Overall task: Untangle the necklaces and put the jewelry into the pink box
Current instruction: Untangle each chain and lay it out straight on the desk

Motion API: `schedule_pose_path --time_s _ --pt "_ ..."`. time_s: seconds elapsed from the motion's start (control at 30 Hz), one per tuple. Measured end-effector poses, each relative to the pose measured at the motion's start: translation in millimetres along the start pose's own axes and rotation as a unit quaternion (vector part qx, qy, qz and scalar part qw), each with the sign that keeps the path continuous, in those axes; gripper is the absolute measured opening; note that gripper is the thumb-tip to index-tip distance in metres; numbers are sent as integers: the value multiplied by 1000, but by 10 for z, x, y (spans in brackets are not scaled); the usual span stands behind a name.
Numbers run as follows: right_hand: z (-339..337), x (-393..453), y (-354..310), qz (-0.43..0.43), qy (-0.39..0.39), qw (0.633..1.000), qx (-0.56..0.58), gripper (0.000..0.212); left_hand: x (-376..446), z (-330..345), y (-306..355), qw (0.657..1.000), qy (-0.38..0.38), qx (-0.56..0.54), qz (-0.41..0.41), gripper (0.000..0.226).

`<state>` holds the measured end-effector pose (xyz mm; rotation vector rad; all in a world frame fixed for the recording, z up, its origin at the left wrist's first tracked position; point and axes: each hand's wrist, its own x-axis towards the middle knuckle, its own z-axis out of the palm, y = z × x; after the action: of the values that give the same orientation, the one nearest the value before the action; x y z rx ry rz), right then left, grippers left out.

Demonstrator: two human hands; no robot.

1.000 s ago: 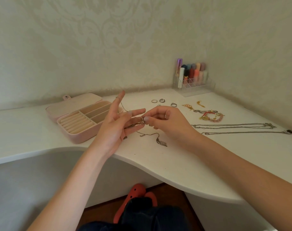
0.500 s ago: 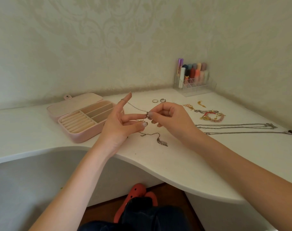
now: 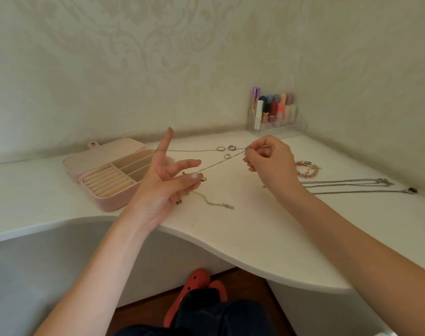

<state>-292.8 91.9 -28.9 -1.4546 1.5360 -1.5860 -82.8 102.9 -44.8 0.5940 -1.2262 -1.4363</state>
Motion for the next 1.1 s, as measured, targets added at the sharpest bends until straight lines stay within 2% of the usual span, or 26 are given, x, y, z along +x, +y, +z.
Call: schedule_pose_path --time_s 0.1,0.17,0.23,0.5,0.67,0.73,0.87,0.97,1.03,1.1 --pt "-36 22 4 12 25 1000 -1 6 2 -30 5 999 0 -48 9 85" --pt "-52 30 3 17 40 999 -7 5 13 -35 -16 998 20 -61 14 64" --pt "-68 46 14 20 59 998 -15 5 23 -39 -36 997 39 -72 17 52" --pt "-154 130 80 36 124 991 -25 2 30 -60 -43 994 73 -68 32 51" --pt "-213 176 120 57 125 990 -34 5 -11 -123 88 989 123 -59 64 33" --pt "-221 194 149 64 118 990 -41 5 -10 -136 208 987 139 -29 69 23" --pt "-220 215 182 59 102 991 -69 4 -13 -137 387 987 140 35 74 23" --pt "-224 220 184 42 98 990 -88 12 -41 -174 461 985 136 87 57 15" --pt "-232 208 164 45 98 992 -68 9 -66 -206 495 983 138 113 50 22" --pt "-251 195 111 70 105 992 0 3 -97 -215 502 980 140 135 39 24"
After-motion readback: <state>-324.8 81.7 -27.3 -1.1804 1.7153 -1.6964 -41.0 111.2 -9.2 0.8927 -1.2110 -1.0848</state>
